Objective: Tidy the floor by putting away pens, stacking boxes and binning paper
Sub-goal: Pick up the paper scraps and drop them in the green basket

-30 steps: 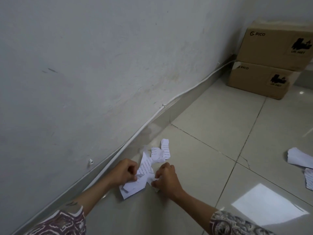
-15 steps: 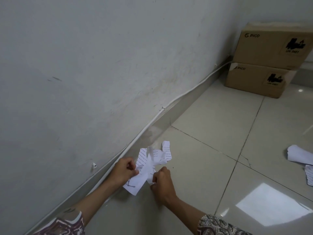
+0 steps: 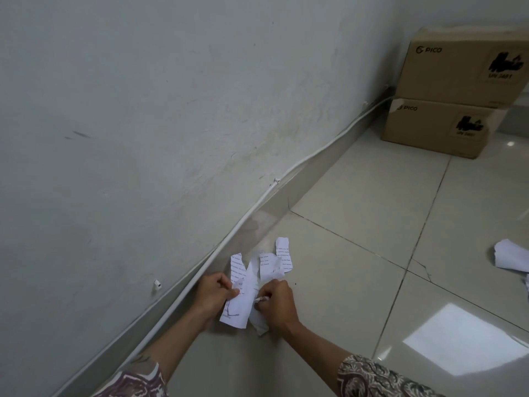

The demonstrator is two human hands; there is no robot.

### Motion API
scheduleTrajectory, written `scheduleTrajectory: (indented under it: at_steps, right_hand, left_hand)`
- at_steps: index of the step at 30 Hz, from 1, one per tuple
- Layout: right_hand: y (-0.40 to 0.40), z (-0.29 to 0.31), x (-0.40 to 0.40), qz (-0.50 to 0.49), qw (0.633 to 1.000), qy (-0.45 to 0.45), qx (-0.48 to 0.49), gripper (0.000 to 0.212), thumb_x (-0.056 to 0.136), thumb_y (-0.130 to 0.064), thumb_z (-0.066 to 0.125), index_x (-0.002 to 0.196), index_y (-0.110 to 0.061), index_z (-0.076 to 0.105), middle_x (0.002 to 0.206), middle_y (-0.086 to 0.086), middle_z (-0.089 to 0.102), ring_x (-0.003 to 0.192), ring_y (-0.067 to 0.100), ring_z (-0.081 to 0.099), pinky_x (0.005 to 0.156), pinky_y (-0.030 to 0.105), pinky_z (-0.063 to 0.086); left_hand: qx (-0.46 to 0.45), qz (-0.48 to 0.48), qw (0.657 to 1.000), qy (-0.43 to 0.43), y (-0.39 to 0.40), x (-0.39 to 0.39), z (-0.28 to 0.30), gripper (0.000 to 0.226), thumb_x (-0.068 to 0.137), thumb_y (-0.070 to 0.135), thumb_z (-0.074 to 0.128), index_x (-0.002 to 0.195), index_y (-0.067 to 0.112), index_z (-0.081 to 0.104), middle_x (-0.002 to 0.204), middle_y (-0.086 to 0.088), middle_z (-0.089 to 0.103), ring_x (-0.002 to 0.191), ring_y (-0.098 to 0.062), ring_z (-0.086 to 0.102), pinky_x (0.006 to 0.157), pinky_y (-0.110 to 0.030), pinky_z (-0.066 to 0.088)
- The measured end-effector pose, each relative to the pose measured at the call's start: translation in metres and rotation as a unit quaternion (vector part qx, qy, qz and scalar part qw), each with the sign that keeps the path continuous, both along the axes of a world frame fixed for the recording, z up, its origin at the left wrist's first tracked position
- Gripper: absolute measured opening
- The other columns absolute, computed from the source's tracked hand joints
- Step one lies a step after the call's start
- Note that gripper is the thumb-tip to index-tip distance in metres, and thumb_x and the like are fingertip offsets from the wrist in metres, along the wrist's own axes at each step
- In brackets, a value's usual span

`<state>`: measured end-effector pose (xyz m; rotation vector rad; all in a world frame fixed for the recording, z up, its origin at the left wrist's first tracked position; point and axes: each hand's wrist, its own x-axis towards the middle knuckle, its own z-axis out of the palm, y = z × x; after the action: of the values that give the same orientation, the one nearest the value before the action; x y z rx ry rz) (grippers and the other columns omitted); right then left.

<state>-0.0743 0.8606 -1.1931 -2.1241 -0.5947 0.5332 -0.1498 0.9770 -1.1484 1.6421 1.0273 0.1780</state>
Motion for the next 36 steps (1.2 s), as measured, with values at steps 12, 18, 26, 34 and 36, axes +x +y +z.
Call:
scheduleTrajectory:
  at_steps: [12, 18, 26, 34, 36]
  right_hand:
    - [-0.015, 0.042, 0.021, -0.011, 0.96, 0.231, 0.16, 0.007, 0.077, 0.007, 0.066, 0.075, 0.0, 0.067, 0.082, 0.011, 0.063, 0.078, 0.022, 0.058, 0.073, 0.03, 0.05]
    - [-0.041, 0.082, 0.048, 0.01, 0.976, 0.161, 0.145, 0.012, 0.073, 0.003, 0.072, 0.085, 0.003, 0.071, 0.087, 0.021, 0.067, 0.079, 0.023, 0.058, 0.077, 0.038, 0.053]
    - [-0.119, 0.157, 0.087, -0.053, 0.981, 0.105, 0.152, 0.033, 0.065, 0.008, 0.076, 0.079, -0.011, 0.052, 0.074, 0.013, 0.053, 0.072, 0.022, 0.05, 0.061, 0.031, 0.042]
    - [-0.226, 0.224, 0.089, -0.16, 0.956, 0.086, 0.228, 0.029, 0.069, 0.011, 0.071, 0.059, -0.007, 0.05, 0.062, 0.007, 0.053, 0.059, 0.016, 0.051, 0.052, 0.019, 0.043]
    - [-0.264, 0.23, 0.082, -0.201, 0.942, 0.094, 0.251, 0.028, 0.071, 0.01, 0.071, 0.06, -0.006, 0.051, 0.067, 0.01, 0.055, 0.065, 0.021, 0.052, 0.06, 0.026, 0.042]
  left_hand:
    - [0.009, -0.045, 0.998, -0.045, -0.004, -0.002, 0.012, 0.03, 0.076, -0.005, 0.07, 0.063, 0.01, 0.048, 0.061, -0.002, 0.058, 0.061, -0.014, 0.055, 0.056, -0.022, 0.044]
    - [-0.019, -0.069, 0.993, -0.09, -0.026, 0.019, 0.041, 0.026, 0.076, -0.007, 0.069, 0.065, 0.007, 0.05, 0.058, 0.0, 0.061, 0.058, -0.012, 0.057, 0.051, -0.019, 0.045]
    - [0.004, -0.112, 0.979, -0.169, -0.074, 0.065, 0.107, 0.026, 0.073, -0.007, 0.072, 0.066, 0.008, 0.051, 0.052, 0.007, 0.063, 0.048, -0.003, 0.056, 0.042, -0.014, 0.038]
    - [0.001, -0.165, 0.955, -0.245, -0.15, 0.116, 0.19, 0.024, 0.073, -0.007, 0.071, 0.081, 0.01, 0.057, 0.045, 0.01, 0.062, 0.039, 0.003, 0.054, 0.036, -0.009, 0.036]
    - [-0.003, -0.195, 0.946, -0.259, -0.177, 0.129, 0.208, 0.02, 0.075, -0.008, 0.069, 0.079, 0.01, 0.061, 0.046, 0.01, 0.063, 0.039, 0.005, 0.055, 0.036, -0.008, 0.037]
